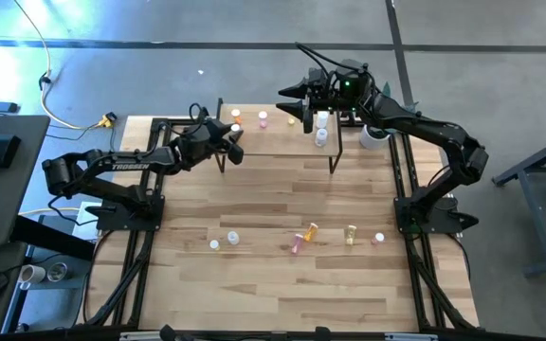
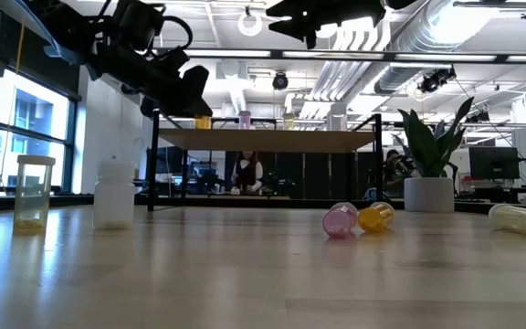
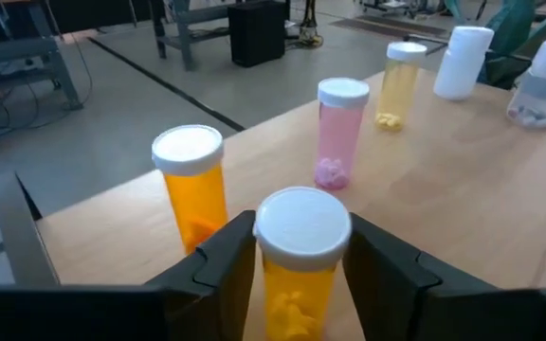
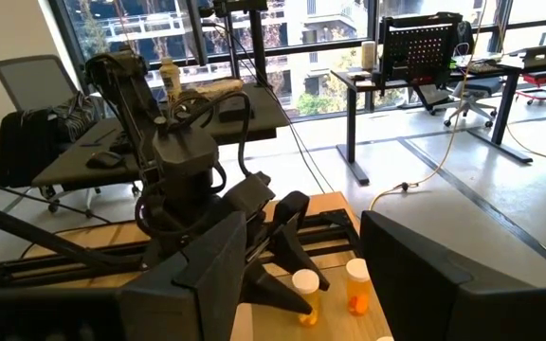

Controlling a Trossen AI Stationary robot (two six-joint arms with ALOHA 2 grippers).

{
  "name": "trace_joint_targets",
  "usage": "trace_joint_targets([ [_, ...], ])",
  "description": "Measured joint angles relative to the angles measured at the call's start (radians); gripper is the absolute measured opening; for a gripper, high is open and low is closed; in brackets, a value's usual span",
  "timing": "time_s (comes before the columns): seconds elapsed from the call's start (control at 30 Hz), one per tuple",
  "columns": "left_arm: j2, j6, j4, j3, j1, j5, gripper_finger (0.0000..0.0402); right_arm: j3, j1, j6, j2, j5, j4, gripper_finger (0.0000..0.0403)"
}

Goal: Pick and place medicine bottles onto shelf by color
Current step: Put the left orange pill bottle on the shelf aligned with the other orange pill bottle, then put the right pink pill bottle on the shelf aligned with the other pink pill bottle

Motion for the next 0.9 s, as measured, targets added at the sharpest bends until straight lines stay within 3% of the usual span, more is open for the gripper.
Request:
trace_joint_targets([
  [0.53, 0.000, -0.003, 0.008, 0.032, 0.000, -0.050, 0.0187, 0.000, 0.000, 0.000, 0.000, 0.000, -0.001, 0.0199],
  [0.9, -0.009, -0.079, 0.052, 0.032, -0.002, -0.018, 0.0195, 0.000, 0.000, 0.000, 0.000, 0.000, -0.002, 0.0199],
])
